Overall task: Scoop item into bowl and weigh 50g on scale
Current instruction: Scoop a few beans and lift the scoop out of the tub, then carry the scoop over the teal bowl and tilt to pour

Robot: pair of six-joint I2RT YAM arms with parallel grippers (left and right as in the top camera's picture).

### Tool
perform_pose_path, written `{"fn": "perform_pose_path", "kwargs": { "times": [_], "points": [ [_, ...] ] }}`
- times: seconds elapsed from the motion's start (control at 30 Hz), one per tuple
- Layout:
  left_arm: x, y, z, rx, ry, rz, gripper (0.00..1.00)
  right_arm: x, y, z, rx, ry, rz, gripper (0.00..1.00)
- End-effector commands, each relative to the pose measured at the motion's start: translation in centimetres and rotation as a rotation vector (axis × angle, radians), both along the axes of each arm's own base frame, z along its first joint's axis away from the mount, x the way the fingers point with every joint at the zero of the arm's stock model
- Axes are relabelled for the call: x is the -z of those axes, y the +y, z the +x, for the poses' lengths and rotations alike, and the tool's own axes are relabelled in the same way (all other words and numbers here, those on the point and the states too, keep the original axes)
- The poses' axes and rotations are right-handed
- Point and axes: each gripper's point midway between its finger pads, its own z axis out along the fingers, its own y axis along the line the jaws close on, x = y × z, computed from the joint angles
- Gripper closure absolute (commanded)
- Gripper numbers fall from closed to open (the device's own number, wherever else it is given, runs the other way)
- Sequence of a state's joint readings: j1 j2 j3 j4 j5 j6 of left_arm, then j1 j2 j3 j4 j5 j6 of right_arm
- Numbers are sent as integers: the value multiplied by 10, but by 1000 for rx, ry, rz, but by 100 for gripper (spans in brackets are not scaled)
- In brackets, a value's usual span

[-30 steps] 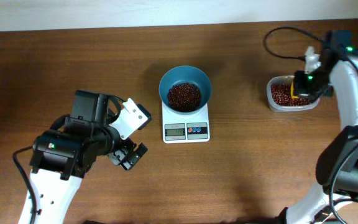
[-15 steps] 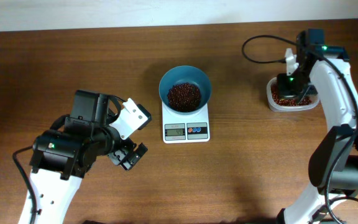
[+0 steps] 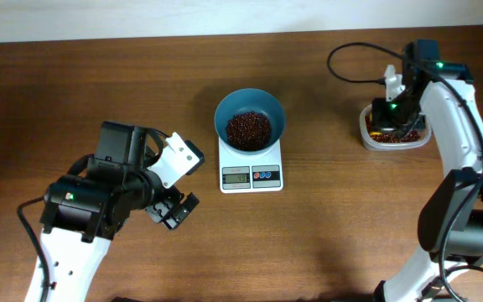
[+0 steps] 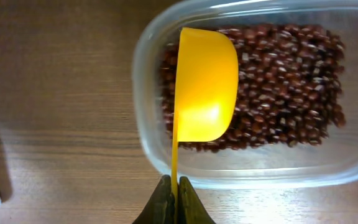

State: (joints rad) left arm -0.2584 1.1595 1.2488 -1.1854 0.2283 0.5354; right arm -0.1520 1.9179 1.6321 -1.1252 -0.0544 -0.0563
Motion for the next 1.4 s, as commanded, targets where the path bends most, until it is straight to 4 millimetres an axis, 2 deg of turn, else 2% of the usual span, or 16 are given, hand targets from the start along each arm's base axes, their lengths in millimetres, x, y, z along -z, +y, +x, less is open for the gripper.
{"fn": "perform_pose_path", "kwargs": {
  "times": [0.0, 0.07, 0.3, 0.37, 0.6, 0.73, 0.9, 1.03, 1.1, 1.2, 1.23, 1.3, 1.37],
  "points": [
    [-5, 1, 4, 10, -21, 3, 1, -2, -18, 2, 84, -7, -16, 96],
    [-5, 1, 4, 10, -21, 3, 1, -8, -21, 6, 90, -27, -20, 96],
    [-6, 1, 4, 11, -21, 3, 1, -19, 1, 16, 35, -83, 148, 96],
    [-5, 1, 4, 11, -21, 3, 1, -21, 1, 16, 37, -94, 192, 96],
    [-5, 1, 4, 10, -21, 3, 1, -28, -16, 0, 26, -103, 345, 96],
    [-5, 1, 4, 10, -20, 4, 1, -38, -17, -7, 17, -138, 475, 96],
    [-5, 1, 4, 10, -21, 3, 1, -51, -13, -6, 11, -176, 533, 96],
    [-5, 1, 4, 10, -20, 4, 1, -81, 13, 5, -71, -251, 567, 96],
    [-5, 1, 4, 11, -21, 3, 1, -108, 41, 13, -162, -310, 589, 96],
    [-5, 1, 4, 10, -20, 4, 1, -128, 71, 22, -260, -351, 575, 96],
    [-5, 1, 4, 11, -21, 3, 1, -137, 88, 27, -317, -378, 569, 96],
    [-5, 1, 4, 10, -20, 4, 1, -145, 112, 34, -391, -413, 555, 96],
    [-5, 1, 4, 10, -21, 3, 1, -146, 128, 39, -444, -432, 511, 96]
  ]
}}
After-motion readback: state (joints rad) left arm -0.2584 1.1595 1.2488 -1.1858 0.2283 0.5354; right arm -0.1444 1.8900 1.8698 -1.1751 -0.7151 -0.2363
